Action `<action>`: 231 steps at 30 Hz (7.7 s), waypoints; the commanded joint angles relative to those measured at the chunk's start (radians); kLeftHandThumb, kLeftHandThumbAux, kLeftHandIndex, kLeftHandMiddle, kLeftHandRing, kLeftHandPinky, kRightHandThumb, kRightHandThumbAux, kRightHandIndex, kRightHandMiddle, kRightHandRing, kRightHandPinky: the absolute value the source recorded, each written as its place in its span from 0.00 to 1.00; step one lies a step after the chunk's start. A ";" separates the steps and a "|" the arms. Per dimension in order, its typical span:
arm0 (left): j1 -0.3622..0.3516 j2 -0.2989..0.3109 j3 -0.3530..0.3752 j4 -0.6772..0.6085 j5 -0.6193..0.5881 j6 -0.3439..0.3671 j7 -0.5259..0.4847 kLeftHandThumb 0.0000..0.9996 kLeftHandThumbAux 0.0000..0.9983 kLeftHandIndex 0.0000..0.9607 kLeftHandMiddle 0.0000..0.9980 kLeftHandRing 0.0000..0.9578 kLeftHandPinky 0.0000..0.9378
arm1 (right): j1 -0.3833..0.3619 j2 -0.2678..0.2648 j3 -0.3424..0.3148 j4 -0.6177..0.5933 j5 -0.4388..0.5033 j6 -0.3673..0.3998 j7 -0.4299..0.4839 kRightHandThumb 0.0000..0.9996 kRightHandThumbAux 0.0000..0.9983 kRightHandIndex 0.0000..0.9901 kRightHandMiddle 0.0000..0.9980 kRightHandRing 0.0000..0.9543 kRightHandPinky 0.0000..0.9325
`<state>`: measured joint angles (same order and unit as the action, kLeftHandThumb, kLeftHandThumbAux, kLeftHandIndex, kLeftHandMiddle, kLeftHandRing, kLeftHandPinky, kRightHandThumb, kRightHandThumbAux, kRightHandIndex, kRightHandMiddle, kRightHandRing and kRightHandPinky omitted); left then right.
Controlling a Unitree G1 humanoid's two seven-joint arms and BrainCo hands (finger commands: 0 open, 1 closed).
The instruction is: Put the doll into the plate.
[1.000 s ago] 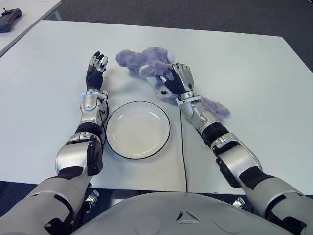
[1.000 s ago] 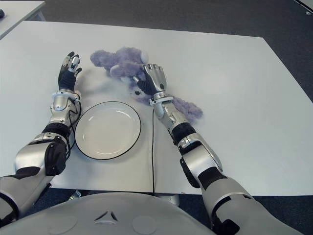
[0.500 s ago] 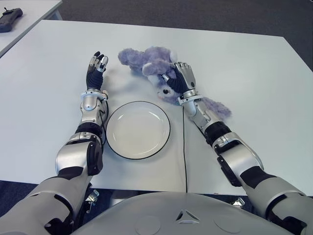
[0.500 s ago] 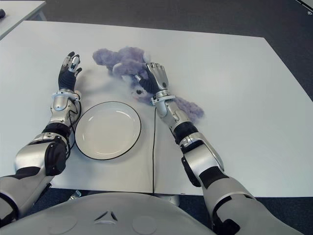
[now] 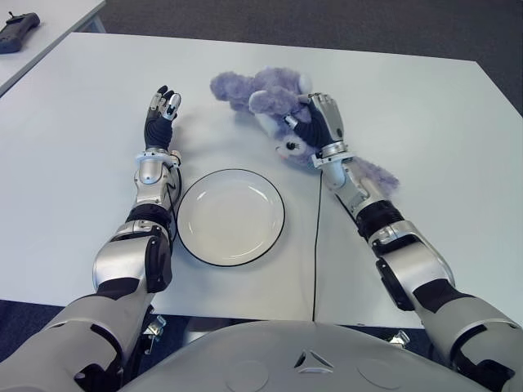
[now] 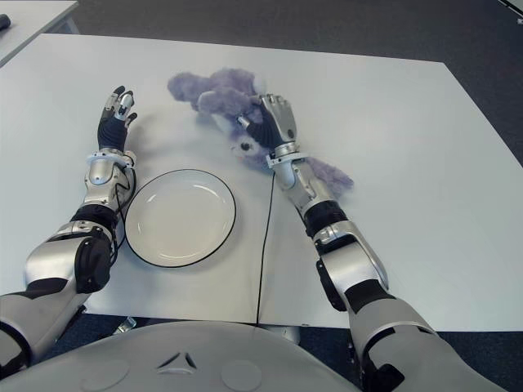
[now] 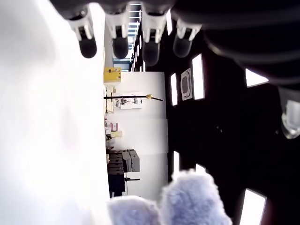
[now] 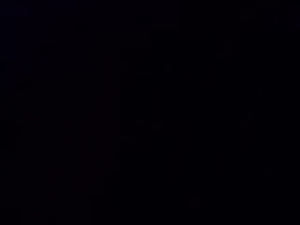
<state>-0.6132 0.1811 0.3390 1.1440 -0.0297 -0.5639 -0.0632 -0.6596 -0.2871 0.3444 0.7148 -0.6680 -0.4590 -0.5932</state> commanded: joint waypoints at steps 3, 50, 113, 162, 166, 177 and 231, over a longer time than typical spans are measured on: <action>0.266 -0.107 0.010 0.152 -0.027 0.010 0.003 0.00 0.36 0.08 0.11 0.04 0.00 | 0.023 -0.053 -0.053 -0.152 0.037 -0.040 0.039 0.52 0.69 0.76 0.86 0.90 0.90; 0.254 -0.118 -0.008 0.156 -0.010 0.018 0.028 0.00 0.34 0.10 0.12 0.04 0.00 | 0.150 -0.106 -0.099 -0.510 0.079 -0.170 0.246 0.56 0.71 0.77 0.87 0.92 0.95; 0.244 -0.131 -0.004 0.163 -0.018 0.032 0.013 0.00 0.32 0.07 0.09 0.03 0.00 | 0.305 -0.043 0.066 -0.607 0.125 -0.192 0.710 0.59 0.73 0.72 0.83 0.87 0.91; 0.237 -0.152 -0.021 0.159 -0.002 0.029 0.061 0.00 0.35 0.09 0.11 0.04 0.00 | 0.422 -0.095 0.307 -0.625 -0.017 -0.179 0.829 0.37 0.87 0.71 0.87 0.91 0.93; 0.238 -0.154 -0.023 0.157 0.000 0.020 0.064 0.00 0.35 0.08 0.10 0.04 0.00 | 0.436 -0.097 0.317 -0.624 0.022 -0.148 0.866 0.36 0.86 0.70 0.86 0.90 0.92; 0.240 -0.157 -0.023 0.155 0.004 0.019 0.068 0.00 0.36 0.07 0.10 0.03 0.00 | 0.466 -0.078 0.362 -0.469 -0.076 -0.181 0.723 0.37 0.84 0.69 0.85 0.88 0.88; 0.239 -0.151 -0.031 0.155 0.006 0.043 0.065 0.00 0.35 0.06 0.09 0.03 0.00 | 0.406 -0.135 0.426 -0.523 -0.063 -0.019 1.013 0.12 0.31 0.00 0.00 0.00 0.00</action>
<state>-0.6112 0.1740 0.3252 1.1480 -0.0183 -0.5620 -0.0136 -0.3642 -0.3482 0.6024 0.0612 -0.6027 -0.5749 0.1647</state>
